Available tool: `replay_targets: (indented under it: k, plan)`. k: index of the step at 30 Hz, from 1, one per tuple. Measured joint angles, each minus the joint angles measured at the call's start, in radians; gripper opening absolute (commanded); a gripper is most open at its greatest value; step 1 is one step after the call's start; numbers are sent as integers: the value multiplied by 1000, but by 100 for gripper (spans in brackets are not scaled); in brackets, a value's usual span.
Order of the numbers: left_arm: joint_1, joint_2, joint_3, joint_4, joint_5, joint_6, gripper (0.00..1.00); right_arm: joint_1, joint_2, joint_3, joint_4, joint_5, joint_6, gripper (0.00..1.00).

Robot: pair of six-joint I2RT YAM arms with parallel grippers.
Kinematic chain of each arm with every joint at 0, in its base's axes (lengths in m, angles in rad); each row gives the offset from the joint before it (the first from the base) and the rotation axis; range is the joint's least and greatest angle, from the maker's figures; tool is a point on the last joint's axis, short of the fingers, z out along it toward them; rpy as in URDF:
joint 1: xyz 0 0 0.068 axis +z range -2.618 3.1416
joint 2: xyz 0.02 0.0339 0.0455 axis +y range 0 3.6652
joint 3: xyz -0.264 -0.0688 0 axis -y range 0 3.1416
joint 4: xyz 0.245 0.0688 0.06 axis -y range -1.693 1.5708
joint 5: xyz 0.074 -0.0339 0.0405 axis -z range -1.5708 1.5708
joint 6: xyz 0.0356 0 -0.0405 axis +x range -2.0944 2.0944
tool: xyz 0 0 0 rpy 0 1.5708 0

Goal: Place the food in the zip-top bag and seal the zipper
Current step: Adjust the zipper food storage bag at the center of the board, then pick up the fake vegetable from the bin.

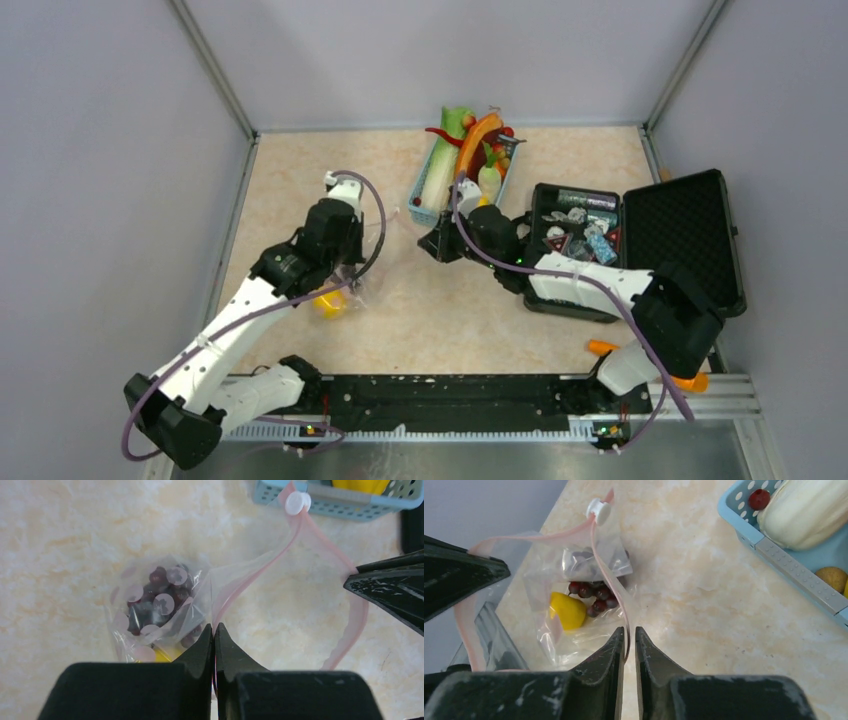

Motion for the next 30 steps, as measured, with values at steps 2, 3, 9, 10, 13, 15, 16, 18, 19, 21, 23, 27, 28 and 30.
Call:
replay_targets:
  k: [2, 3, 9, 10, 13, 15, 16, 18, 19, 21, 23, 27, 28, 30]
  plan:
    - [0, 19, -33, 1, 21, -16, 0, 0, 0, -12, -18, 0, 2, 39]
    - [0, 26, -35, 2, 32, -21, 0, 0, 0, -12, -17, 1, 3, 45]
    - [0, 23, 7, 24, 92, -24, 0, -19, -55, -8, -26, 10, -40, 57]
    - [0, 23, 27, 25, 107, -24, 0, -26, -66, -2, -39, 16, -48, 57]
    - [0, 16, 64, 34, 131, -20, 0, -57, -98, 24, -74, 61, -81, 57]
    - [0, 3, 68, 36, 141, -20, 0, -99, -129, 34, -97, 97, -98, 58]
    - [0, -2, 67, 35, 146, -20, 0, -105, -132, 37, -100, 101, -100, 58]
    - [0, -12, 62, 37, 159, -21, 0, -153, -136, 56, -128, 119, -103, 58]
    - [0, -18, 56, 38, 165, -23, 0, -182, -134, 69, -148, 135, -106, 58]
    - [0, -27, 44, 38, 179, -24, 0, -235, -121, 97, -187, 174, -113, 60]
    - [0, -31, 36, 39, 195, -25, 0, -277, -92, 126, -211, 206, -121, 62]
    - [0, -39, 25, 39, 227, -29, 0, -359, 14, 211, -279, 209, -128, 63]
    - [0, -43, 22, 39, 235, -31, 0, -377, 48, 233, -283, 203, -133, 65]
    - [0, -53, 13, 39, 243, -35, 0, -396, 91, 245, -278, 189, -143, 67]
